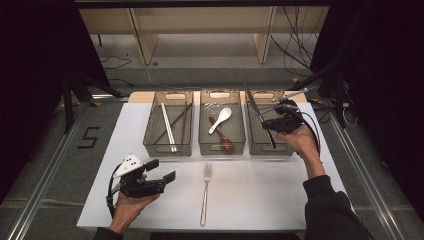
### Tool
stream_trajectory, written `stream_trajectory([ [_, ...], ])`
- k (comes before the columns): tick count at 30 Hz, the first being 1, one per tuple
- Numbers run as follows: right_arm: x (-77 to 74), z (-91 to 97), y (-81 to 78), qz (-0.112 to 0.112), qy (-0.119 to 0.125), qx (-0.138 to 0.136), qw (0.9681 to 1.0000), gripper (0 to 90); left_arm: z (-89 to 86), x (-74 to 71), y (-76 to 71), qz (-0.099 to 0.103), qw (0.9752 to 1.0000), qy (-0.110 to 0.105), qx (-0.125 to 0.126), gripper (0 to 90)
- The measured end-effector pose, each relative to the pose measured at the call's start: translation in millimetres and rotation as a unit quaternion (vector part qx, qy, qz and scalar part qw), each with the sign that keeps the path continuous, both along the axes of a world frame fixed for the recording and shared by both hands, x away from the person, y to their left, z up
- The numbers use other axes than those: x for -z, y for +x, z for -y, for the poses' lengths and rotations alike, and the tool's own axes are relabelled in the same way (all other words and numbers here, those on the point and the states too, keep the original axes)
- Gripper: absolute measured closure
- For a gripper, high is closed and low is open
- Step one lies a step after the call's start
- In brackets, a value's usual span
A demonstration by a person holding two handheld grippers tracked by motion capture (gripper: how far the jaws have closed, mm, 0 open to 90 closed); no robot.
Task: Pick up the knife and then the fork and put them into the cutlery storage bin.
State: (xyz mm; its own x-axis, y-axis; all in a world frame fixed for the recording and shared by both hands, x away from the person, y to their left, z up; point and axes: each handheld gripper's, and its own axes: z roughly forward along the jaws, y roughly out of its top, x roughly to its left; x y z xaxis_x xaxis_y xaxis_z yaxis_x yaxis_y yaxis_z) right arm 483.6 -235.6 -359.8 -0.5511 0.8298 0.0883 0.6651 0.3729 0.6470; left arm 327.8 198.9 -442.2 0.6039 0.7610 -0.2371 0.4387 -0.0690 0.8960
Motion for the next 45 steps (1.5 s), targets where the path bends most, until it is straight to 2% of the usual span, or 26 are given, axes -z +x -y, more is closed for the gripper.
stream_trajectory([
  [12,-4.8,11.9,15.5,0.006,0.004,0.039,0.9992,80.2,0.4,-0.1,0.0,-0.001,1.0,0.0,0.0,18.5],
  [19,0.4,17.2,24.1,0.007,0.002,0.062,0.9981,80.2,0.6,0.1,0.0,-0.001,1.0,0.0,0.0,18.5],
  [23,5.0,18.4,28.4,0.005,-0.007,0.073,0.9973,80.2,0.5,0.0,-0.1,-0.001,1.0,0.001,0.0,18.5],
  [29,12.1,21.1,33.4,0.005,-0.013,0.082,0.9965,80.1,0.4,0.0,-0.1,-0.001,1.0,0.001,0.0,18.5],
  [45,36.2,23.6,34.4,-0.018,-0.03,0.088,0.9955,80.0,0.8,0.1,0.0,-0.001,1.0,0.001,0.0,18.5],
])
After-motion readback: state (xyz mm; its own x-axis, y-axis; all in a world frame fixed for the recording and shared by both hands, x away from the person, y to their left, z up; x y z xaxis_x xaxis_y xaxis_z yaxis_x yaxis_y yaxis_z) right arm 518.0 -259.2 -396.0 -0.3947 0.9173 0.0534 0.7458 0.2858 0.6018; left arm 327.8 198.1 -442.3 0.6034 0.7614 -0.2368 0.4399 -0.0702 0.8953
